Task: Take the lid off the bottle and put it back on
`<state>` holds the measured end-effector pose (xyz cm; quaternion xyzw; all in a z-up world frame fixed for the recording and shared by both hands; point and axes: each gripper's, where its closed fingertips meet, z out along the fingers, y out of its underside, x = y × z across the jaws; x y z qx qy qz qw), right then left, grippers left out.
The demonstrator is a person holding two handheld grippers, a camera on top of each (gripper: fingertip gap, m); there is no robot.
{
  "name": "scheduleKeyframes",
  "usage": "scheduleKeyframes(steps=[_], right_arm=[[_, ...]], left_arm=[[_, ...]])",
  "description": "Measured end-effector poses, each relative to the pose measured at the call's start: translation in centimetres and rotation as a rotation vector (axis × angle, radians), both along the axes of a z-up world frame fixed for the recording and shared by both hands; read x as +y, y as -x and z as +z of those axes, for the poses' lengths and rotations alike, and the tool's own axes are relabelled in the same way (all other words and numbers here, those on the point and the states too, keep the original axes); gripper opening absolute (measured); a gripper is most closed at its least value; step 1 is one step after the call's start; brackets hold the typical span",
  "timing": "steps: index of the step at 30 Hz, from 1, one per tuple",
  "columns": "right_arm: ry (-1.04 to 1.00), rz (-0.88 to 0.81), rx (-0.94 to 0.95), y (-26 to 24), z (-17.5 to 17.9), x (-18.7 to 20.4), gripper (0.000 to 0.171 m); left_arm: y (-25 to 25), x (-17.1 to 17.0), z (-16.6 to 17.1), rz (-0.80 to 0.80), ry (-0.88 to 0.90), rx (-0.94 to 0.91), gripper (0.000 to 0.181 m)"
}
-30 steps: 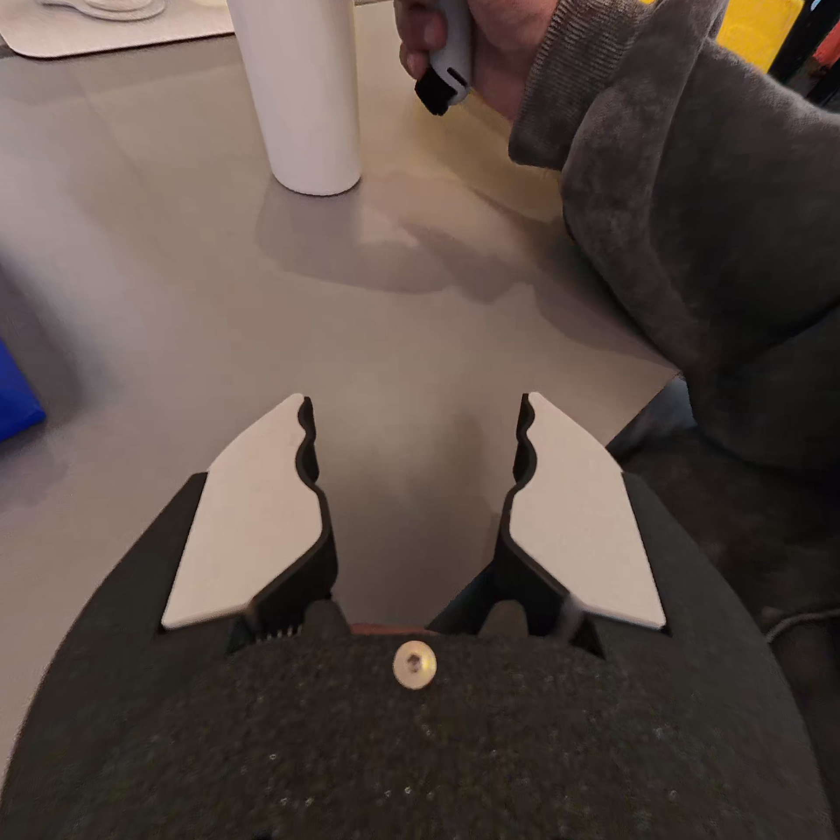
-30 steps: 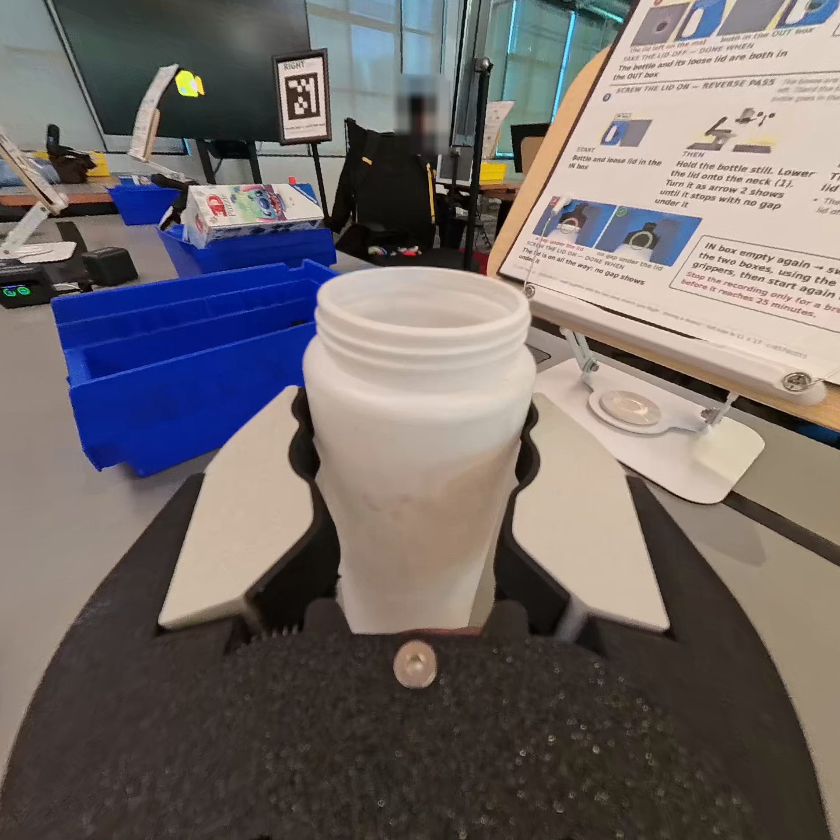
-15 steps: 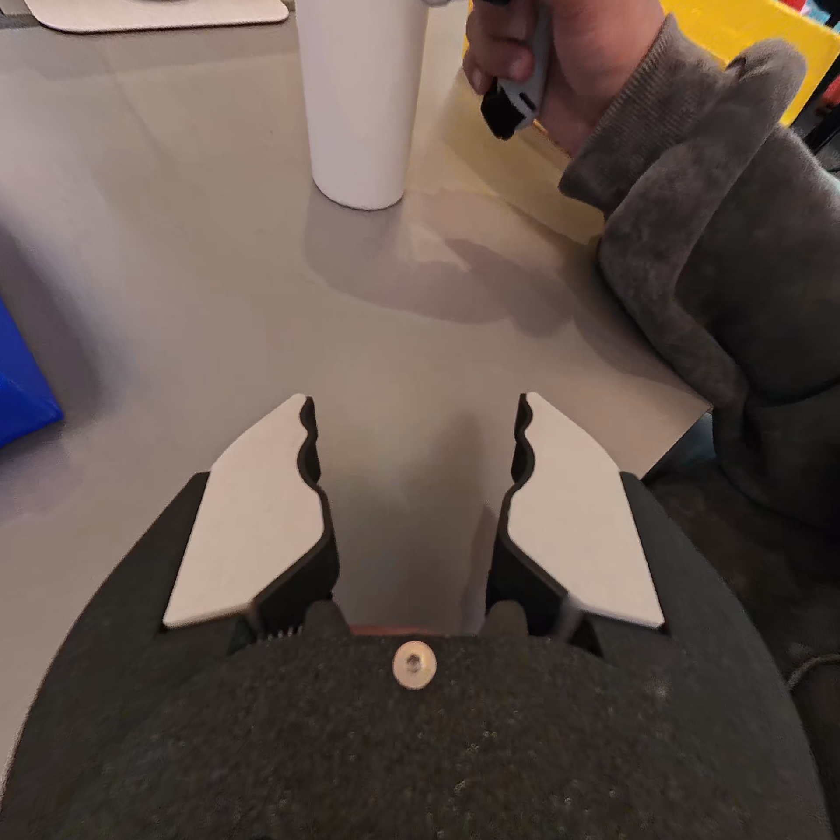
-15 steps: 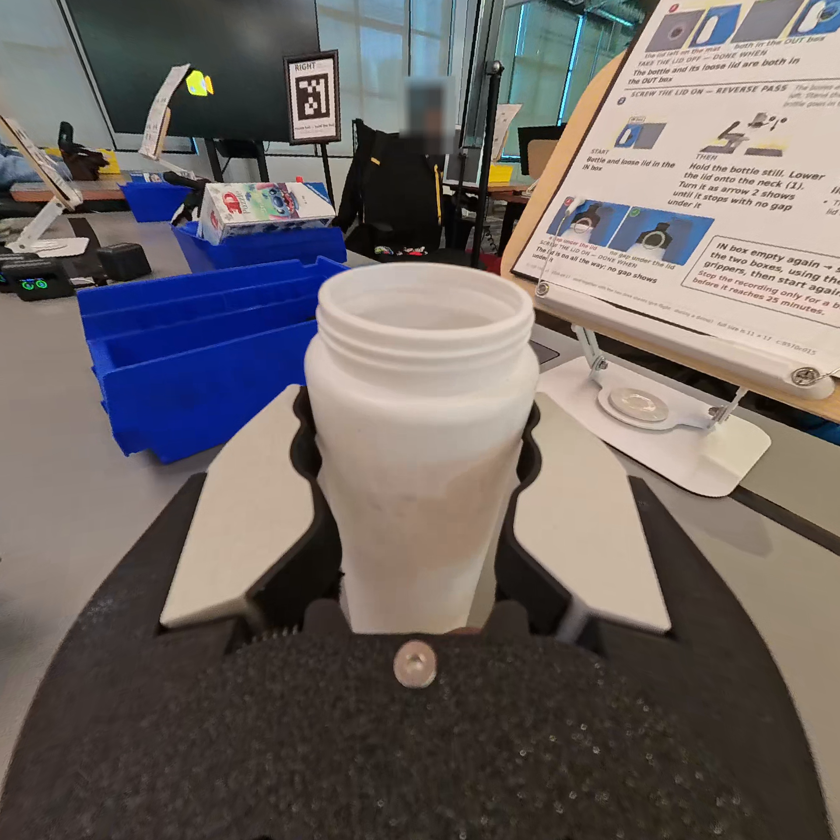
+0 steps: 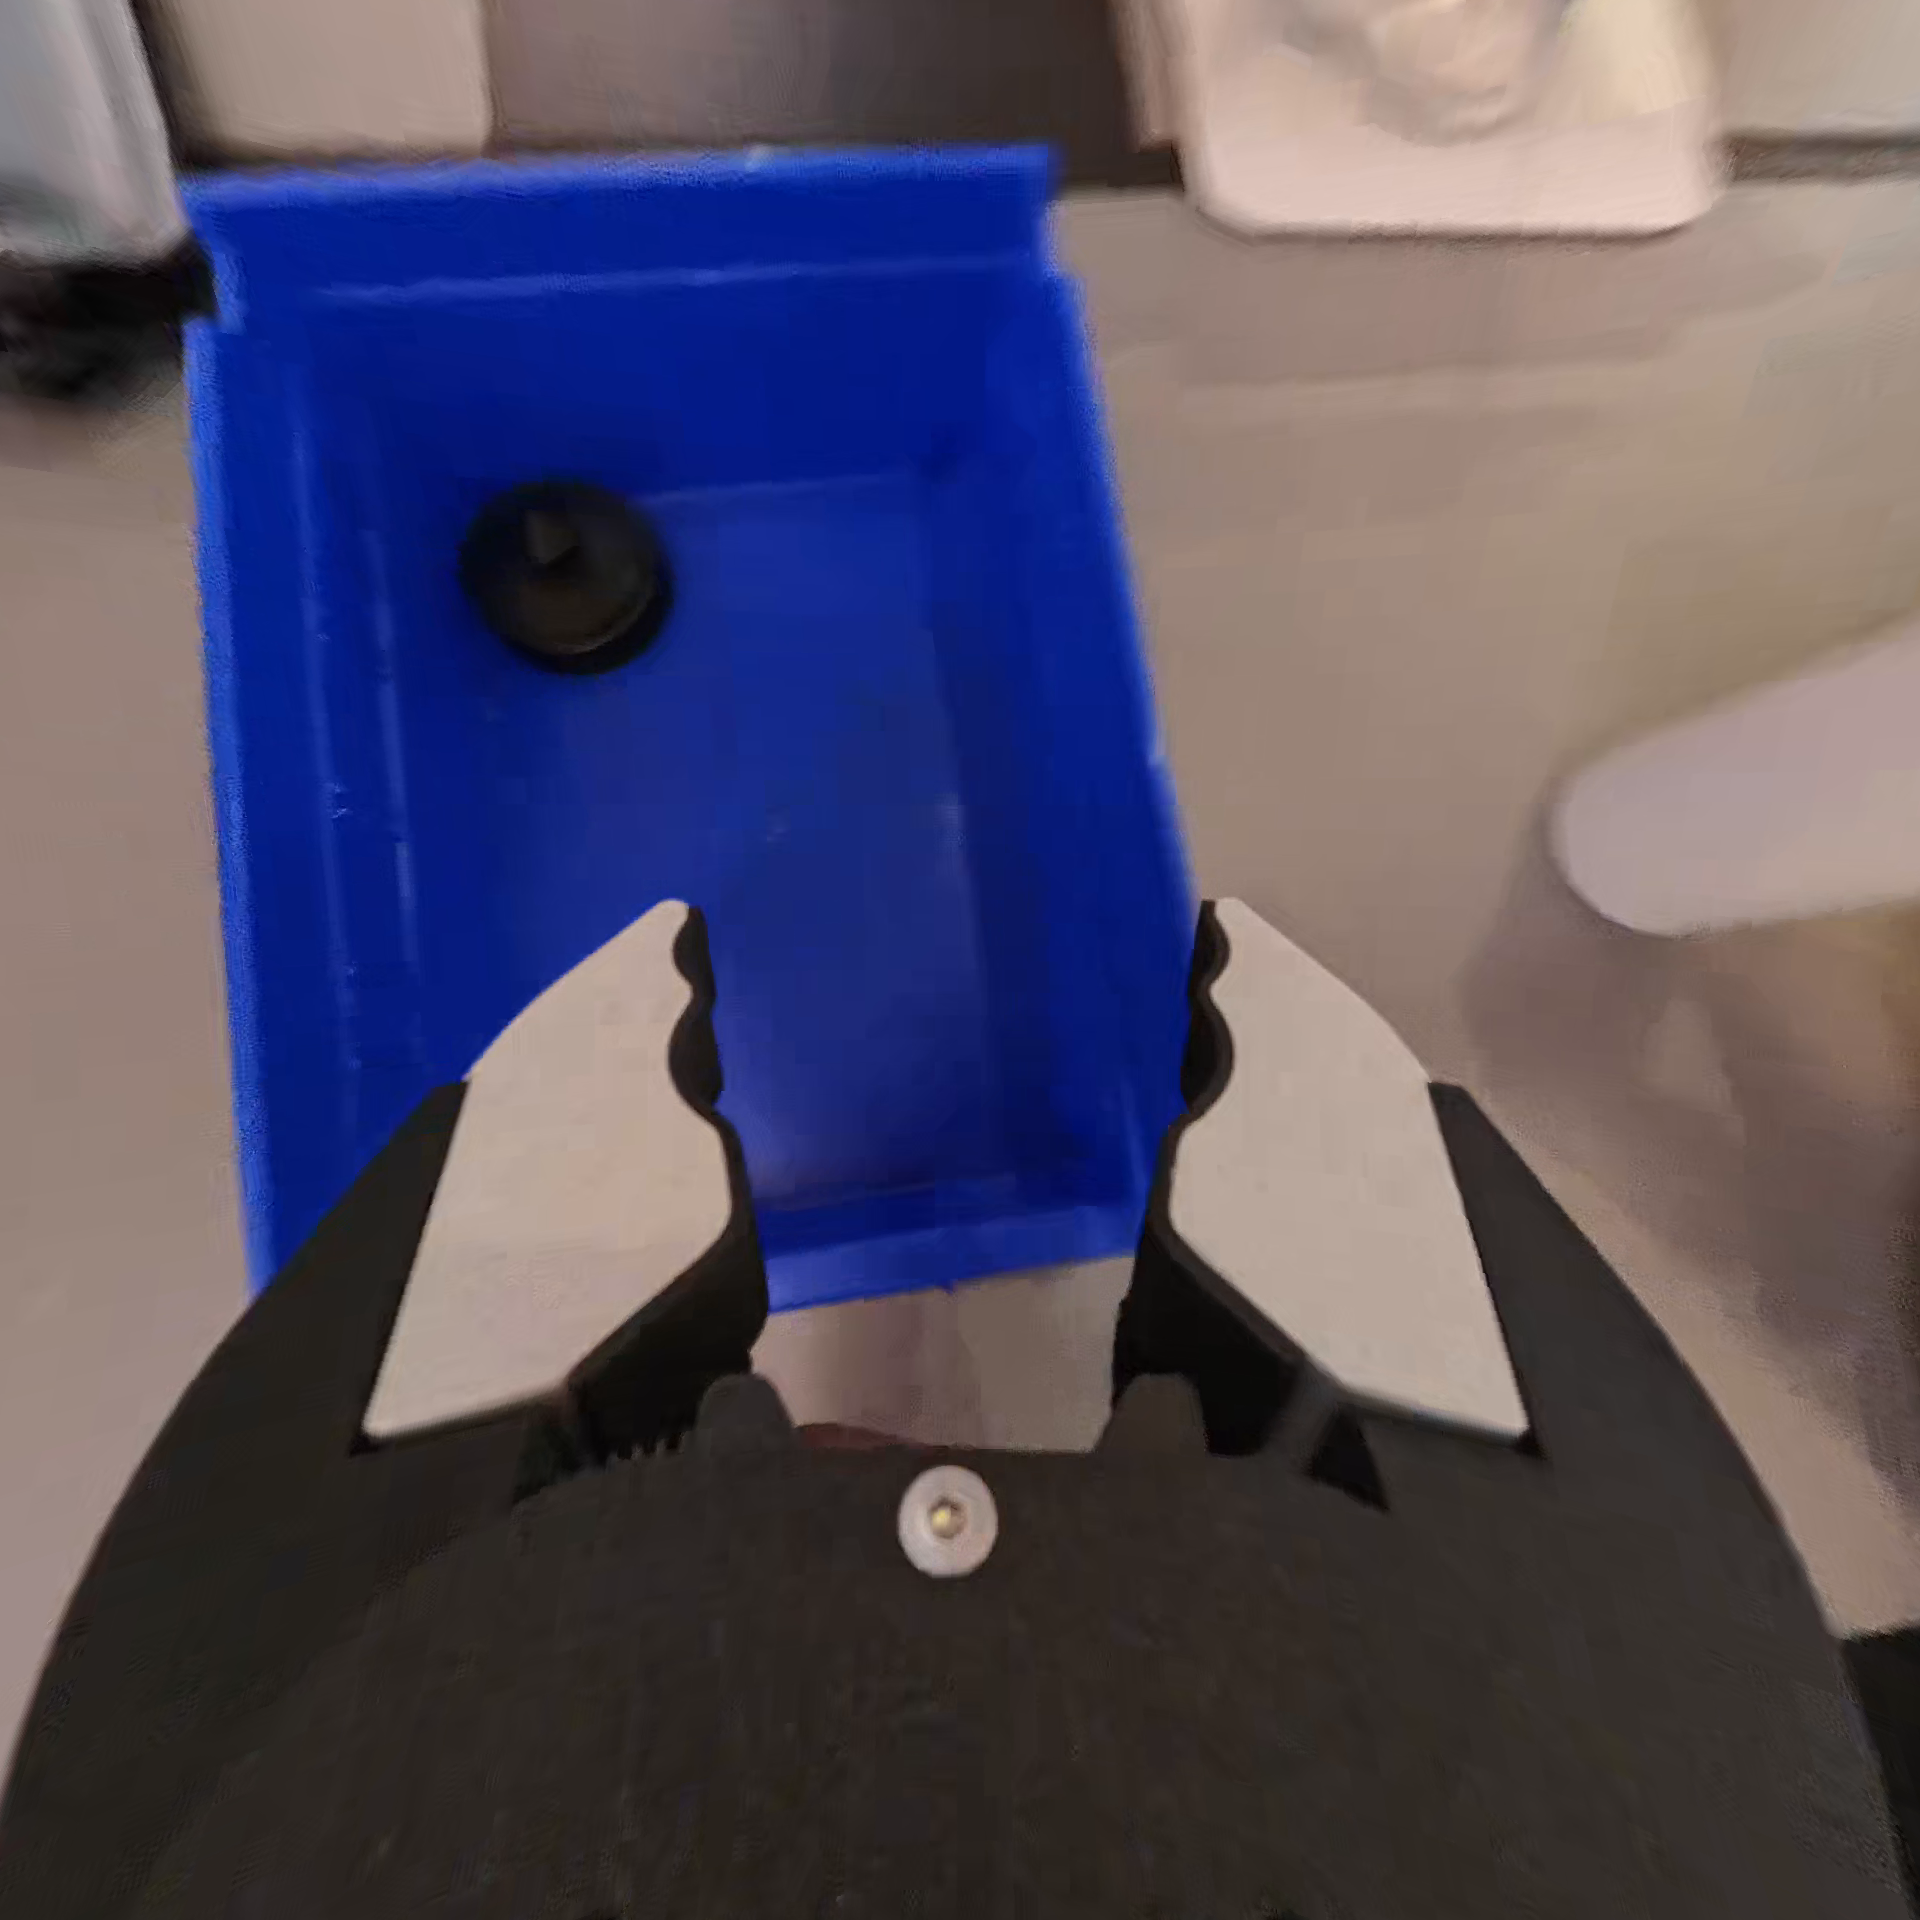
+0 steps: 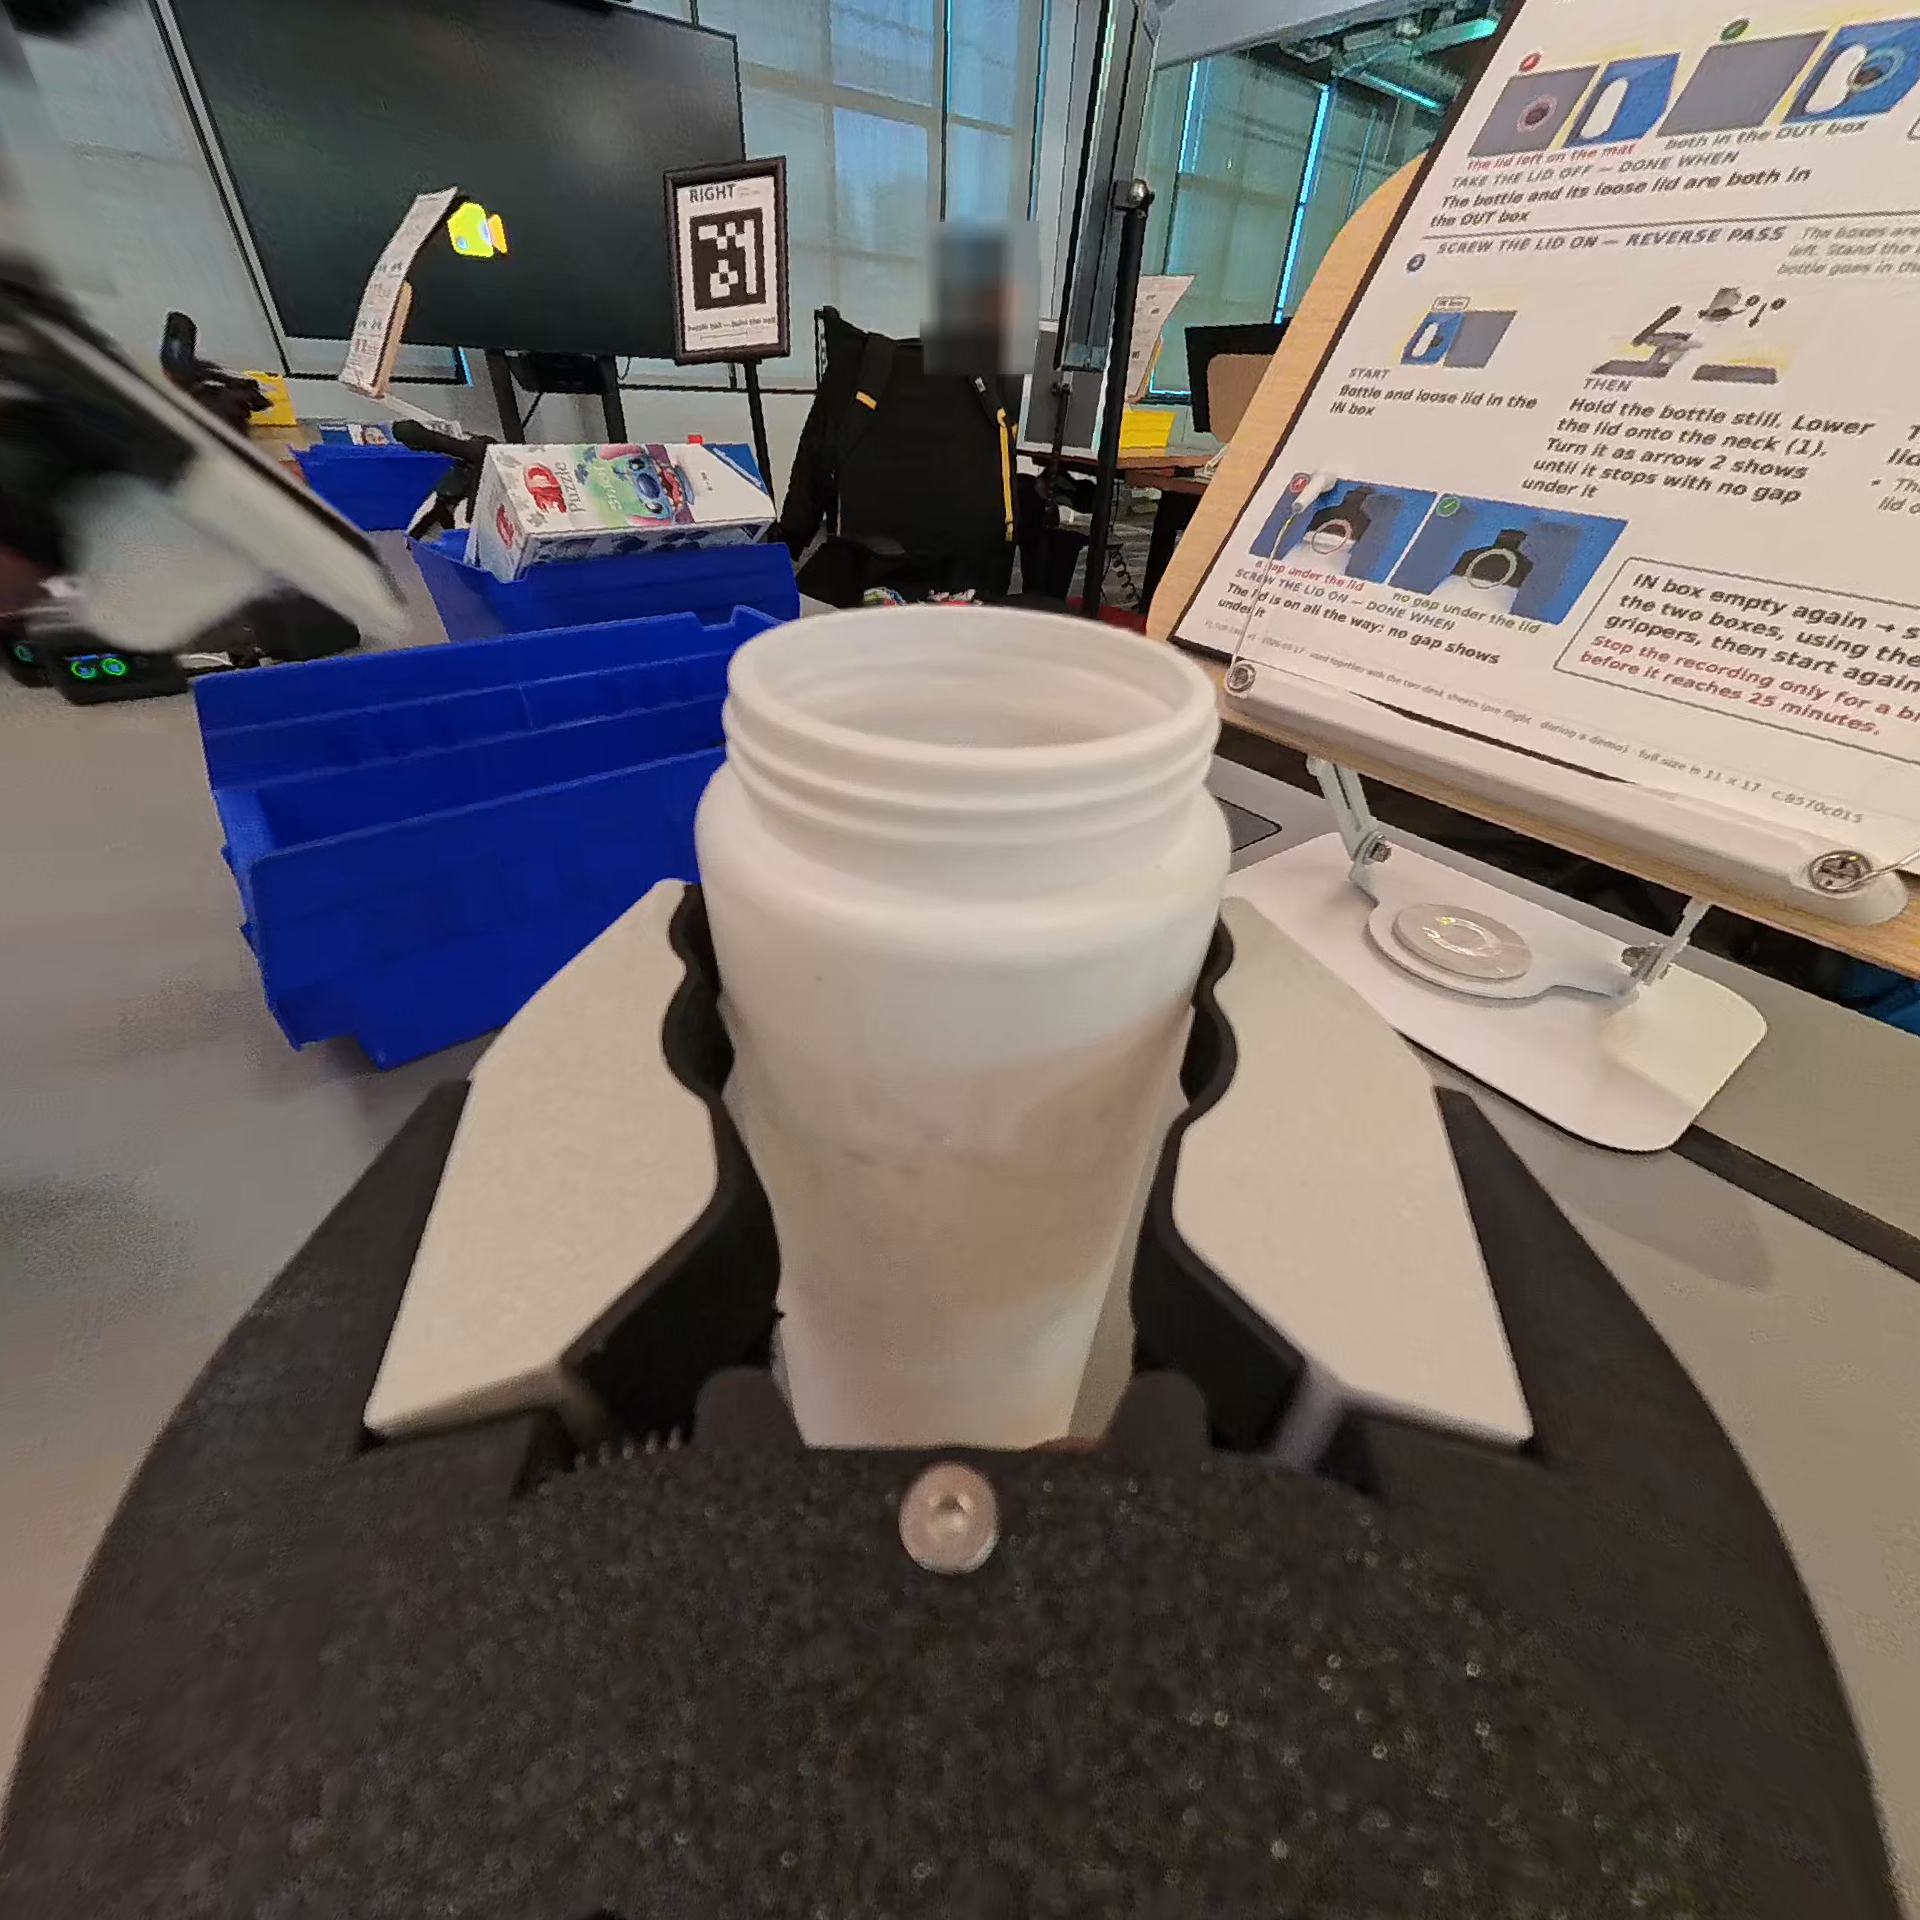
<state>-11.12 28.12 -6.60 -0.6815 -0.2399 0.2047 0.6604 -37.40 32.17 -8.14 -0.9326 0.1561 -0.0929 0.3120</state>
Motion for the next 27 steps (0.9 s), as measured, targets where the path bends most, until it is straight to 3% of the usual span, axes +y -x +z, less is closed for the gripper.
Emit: scheduleKeyframes(steps=[6,11,18,27], right_arm=[[-0.001,0.0,0.001,0.0,0.0,0.0,0.087],[0.0,0.008,0.002,0.0,0.0,0.0,0.087],[0.005,0.016,0.0,0.0,0.0,0.0,0.087],[0.007,0.021,0.001,0.1,0.0,0.0,0.087]], left_arm=[[3.4,9.4,-6.0,0.276,0.303,0.077,0.086],[4.7,13.2,-9.6,0.418,0.433,0.075,0.087],[5.5,15.4,-12.9,0.501,0.474,0.082,0.084],[5.9,16.6,-13.9,0.549,0.438,0.119,0.073]])
